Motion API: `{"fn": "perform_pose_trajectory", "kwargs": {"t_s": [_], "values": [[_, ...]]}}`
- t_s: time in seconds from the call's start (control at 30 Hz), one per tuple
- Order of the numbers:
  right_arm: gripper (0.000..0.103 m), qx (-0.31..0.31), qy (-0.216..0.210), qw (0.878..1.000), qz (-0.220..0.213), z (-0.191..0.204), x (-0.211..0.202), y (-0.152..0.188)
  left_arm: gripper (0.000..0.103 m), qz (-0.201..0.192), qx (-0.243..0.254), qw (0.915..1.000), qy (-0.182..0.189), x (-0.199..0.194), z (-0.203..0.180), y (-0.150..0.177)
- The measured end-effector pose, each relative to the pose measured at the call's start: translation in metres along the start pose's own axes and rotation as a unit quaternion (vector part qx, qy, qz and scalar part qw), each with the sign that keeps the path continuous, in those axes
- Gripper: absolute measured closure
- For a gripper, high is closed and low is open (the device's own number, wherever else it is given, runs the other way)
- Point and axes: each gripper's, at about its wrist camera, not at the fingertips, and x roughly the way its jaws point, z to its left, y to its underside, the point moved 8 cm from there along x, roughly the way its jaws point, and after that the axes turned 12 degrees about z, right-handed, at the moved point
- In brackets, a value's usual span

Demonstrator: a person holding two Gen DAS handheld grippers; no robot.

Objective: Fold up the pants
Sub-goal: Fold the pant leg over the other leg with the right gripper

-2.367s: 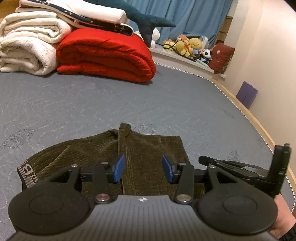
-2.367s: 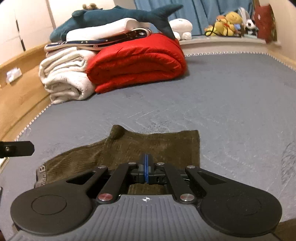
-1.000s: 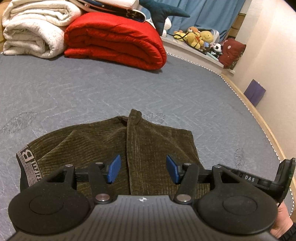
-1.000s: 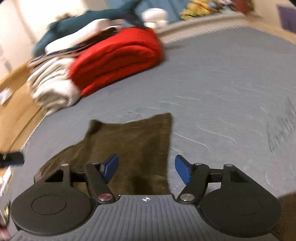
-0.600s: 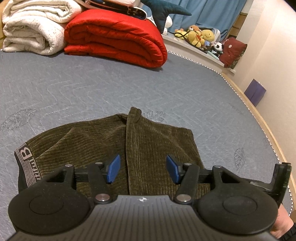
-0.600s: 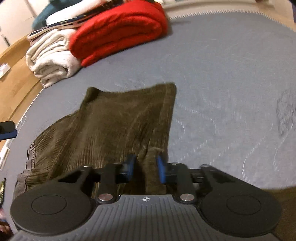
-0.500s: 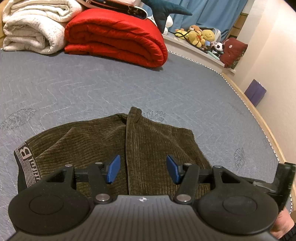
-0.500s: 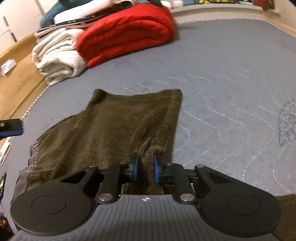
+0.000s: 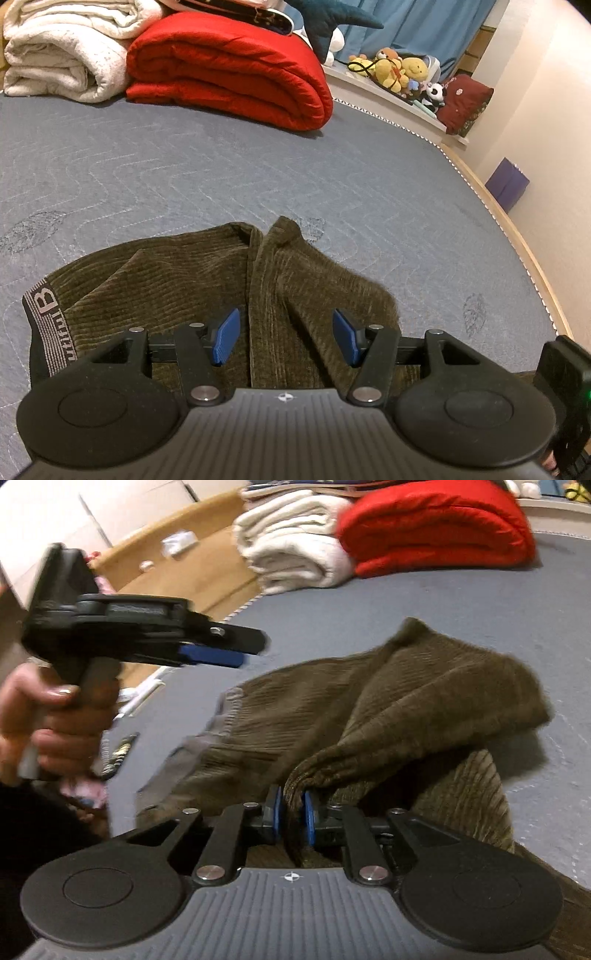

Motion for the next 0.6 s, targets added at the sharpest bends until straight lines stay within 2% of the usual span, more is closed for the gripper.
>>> {"fn": "perform_pose_trajectory", "kwargs": {"t_s": [0.03,0.07,0.1,0.13,0.23,0.37,0.53,0.6], "values": [[0.06,0.023,0.0,1.0,-0.013,-0.007,-0.005,-0.004,0.041,-0.001,0.0,1.0,0.0,-0.001,0.0,0.0],[0.049,0.046,0.003,0.998,-0.032,-0.014,-0.011,-0.007,0.041,-0.001,0.0,1.0,0.001,-0.001,0.0,0.0],[0.032,0.069,0.008,0.996,-0.051,-0.022,-0.018,-0.011,0.041,-0.001,0.0,1.0,0.001,-0.001,0.001,-0.001],[0.024,0.096,0.012,0.993,-0.067,-0.03,-0.022,-0.014,0.041,0.0,0.0,1.0,0.001,0.0,0.001,-0.001],[0.023,0.192,-0.002,0.977,-0.095,-0.063,-0.027,-0.018,0.041,0.002,-0.001,1.0,0.001,0.001,0.002,-0.002],[0.023,0.287,-0.015,0.951,-0.114,-0.097,-0.01,-0.019,0.041,0.004,-0.001,1.0,-0.001,0.004,0.003,-0.002],[0.024,0.361,-0.043,0.922,-0.131,-0.12,0.011,-0.024,0.04,0.007,0.0,0.9999,-0.008,0.007,0.005,0.0],[0.024,0.377,-0.047,0.916,-0.13,-0.124,0.015,-0.022,0.04,0.01,0.001,0.9999,-0.01,0.008,0.006,0.0]]}}
